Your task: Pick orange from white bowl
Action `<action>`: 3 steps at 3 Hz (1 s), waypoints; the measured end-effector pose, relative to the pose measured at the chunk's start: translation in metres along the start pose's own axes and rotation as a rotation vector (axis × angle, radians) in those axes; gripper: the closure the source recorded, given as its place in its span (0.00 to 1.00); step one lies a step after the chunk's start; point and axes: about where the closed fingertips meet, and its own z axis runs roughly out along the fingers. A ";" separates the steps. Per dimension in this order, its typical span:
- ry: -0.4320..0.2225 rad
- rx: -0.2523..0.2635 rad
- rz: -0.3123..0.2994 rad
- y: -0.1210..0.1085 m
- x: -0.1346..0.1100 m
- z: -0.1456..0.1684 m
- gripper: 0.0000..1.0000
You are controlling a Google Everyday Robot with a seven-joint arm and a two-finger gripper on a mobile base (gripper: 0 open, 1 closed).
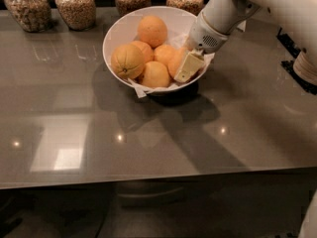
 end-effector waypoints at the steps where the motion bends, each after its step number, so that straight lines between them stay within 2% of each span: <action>1: -0.006 0.000 -0.009 0.002 -0.003 -0.002 0.87; 2: -0.036 0.016 -0.052 0.003 -0.020 -0.016 1.00; 3: -0.057 0.042 -0.091 0.004 -0.037 -0.038 1.00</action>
Offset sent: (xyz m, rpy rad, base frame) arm -0.0079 0.0202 0.0519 0.0441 -0.0945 0.0827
